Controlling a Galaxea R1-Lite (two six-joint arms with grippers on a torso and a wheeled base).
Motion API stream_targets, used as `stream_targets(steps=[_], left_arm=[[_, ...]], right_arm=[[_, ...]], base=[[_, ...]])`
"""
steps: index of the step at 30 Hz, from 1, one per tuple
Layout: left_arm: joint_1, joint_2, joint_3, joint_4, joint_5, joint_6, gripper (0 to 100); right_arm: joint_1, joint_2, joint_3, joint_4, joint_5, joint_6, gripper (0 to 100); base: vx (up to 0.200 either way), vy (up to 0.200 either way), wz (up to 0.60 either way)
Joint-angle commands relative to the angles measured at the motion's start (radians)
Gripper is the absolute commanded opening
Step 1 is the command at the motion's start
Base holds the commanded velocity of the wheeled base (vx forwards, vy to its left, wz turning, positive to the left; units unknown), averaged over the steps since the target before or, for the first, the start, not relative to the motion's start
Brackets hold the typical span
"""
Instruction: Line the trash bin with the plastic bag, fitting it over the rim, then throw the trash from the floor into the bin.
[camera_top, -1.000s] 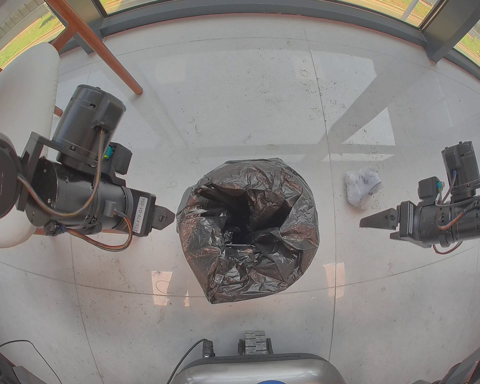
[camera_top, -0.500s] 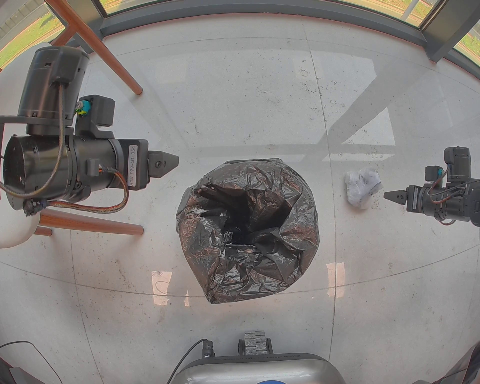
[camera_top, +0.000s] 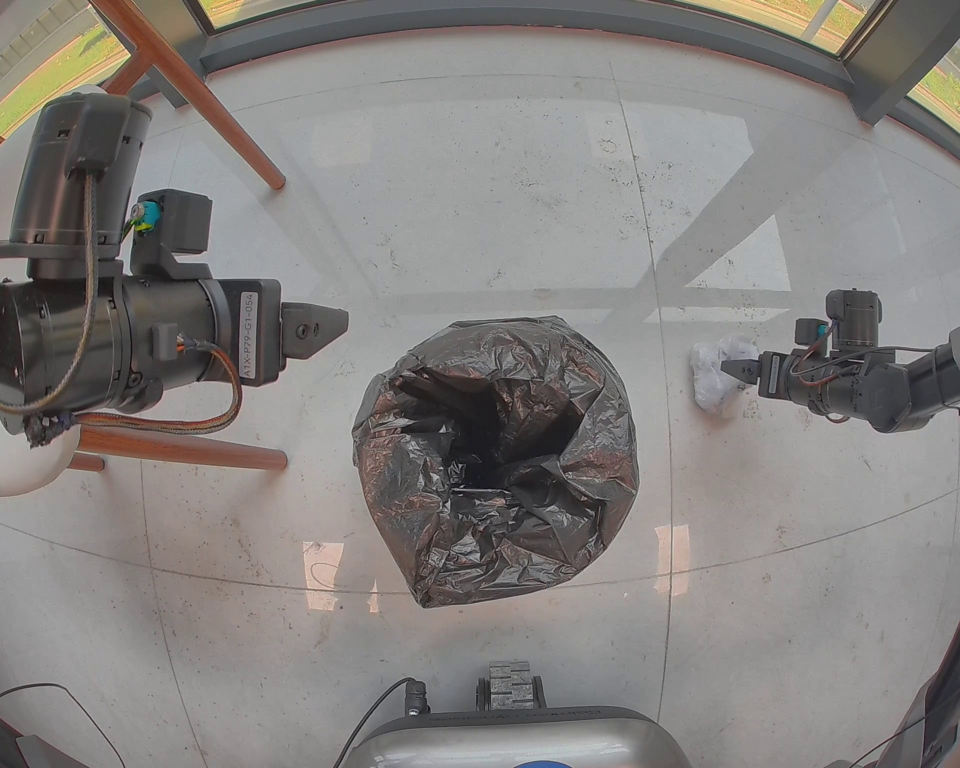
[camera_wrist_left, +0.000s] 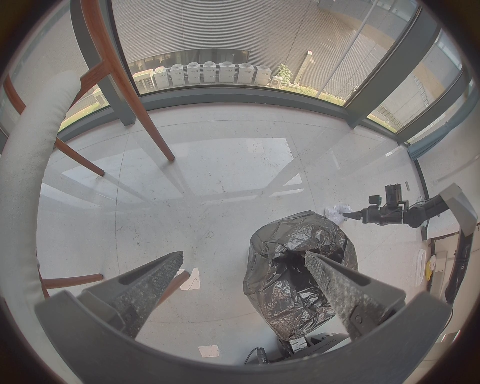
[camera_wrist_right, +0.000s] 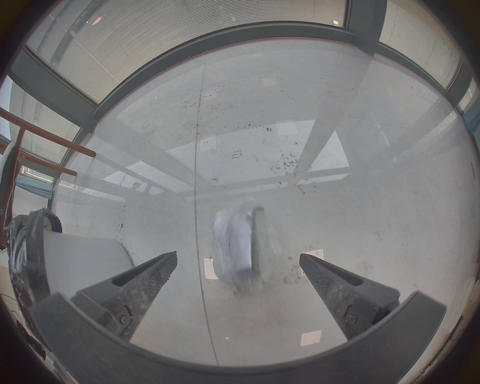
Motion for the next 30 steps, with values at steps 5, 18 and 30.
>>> stream_targets(steps=[5, 18, 30], left_arm=[[0.001, -0.006, 0.017, -0.002, -0.001, 0.000, 100], [0.016, -0.001, 0.017, -0.051, -0.002, 0.001, 100], [0.023, -0.003, 0.019, -0.073, -0.004, 0.004, 100]], right_arm=[[0.021, 0.173, -0.188, -0.004, -0.003, 0.004, 100], [-0.016, 0.154, -0.239, -0.001, 0.002, 0.007, 0], [0.124, -0.383, -0.285, 0.309, 0.198, 0.295, 0]], base=[[0.000, 0.000, 0.00], [0.000, 0.000, 0.00], [0.000, 0.000, 0.00]])
